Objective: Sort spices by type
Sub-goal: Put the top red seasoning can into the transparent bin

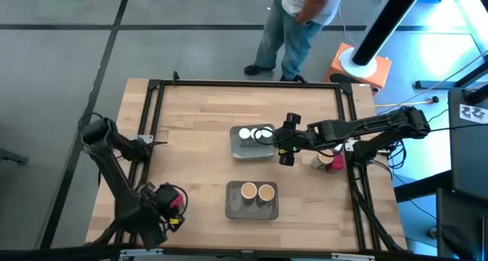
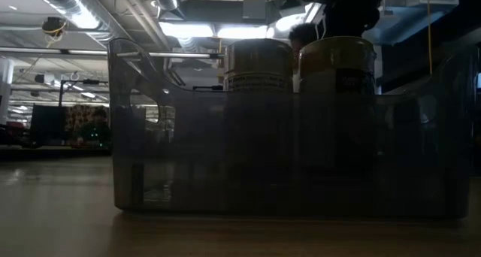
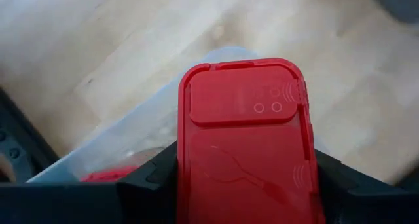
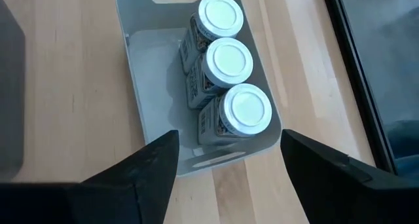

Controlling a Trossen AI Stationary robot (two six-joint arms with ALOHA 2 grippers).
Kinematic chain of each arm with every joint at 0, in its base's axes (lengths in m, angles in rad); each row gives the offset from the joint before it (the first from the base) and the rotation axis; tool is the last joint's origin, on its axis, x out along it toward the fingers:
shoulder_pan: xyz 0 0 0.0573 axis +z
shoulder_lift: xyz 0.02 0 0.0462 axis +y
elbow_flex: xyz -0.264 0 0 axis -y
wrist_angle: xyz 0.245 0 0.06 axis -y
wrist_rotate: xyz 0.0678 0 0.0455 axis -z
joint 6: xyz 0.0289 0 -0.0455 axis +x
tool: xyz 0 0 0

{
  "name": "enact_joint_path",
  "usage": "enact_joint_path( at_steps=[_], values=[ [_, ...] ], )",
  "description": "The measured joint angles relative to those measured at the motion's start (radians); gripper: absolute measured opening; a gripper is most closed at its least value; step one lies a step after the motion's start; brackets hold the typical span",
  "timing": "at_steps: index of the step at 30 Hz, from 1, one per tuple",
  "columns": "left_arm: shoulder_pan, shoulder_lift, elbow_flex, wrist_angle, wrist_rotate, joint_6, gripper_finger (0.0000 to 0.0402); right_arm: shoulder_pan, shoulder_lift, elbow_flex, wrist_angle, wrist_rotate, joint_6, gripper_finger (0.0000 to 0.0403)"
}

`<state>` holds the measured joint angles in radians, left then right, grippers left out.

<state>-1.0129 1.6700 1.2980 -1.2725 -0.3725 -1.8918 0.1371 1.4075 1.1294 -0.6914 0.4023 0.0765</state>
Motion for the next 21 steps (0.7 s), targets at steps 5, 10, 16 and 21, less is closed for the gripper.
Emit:
enact_joint_path(
  at_steps=[5,10,16,21],
  values=[
    [0.008,0.09,0.0,-0.045,-0.002,-0.032,0.0192,0.0,0.0,0.0,0.007,0.0,0.0,0.0266],
    [0.005,0.147,0.0,-0.046,-0.004,-0.065,0.0192,0.0,0.0,0.0,0.014,0.0,0.0,0.0266],
    [-0.002,0.195,0.0,-0.041,-0.008,-0.072,0.0192,0.0,0.0,0.0,0.018,-0.001,0.0,0.0266],
    [-0.002,0.211,0.0,-0.029,-0.009,-0.059,0.022,0.0,0.0,0.0,0.018,-0.001,0.0,0.0266]
  ],
)
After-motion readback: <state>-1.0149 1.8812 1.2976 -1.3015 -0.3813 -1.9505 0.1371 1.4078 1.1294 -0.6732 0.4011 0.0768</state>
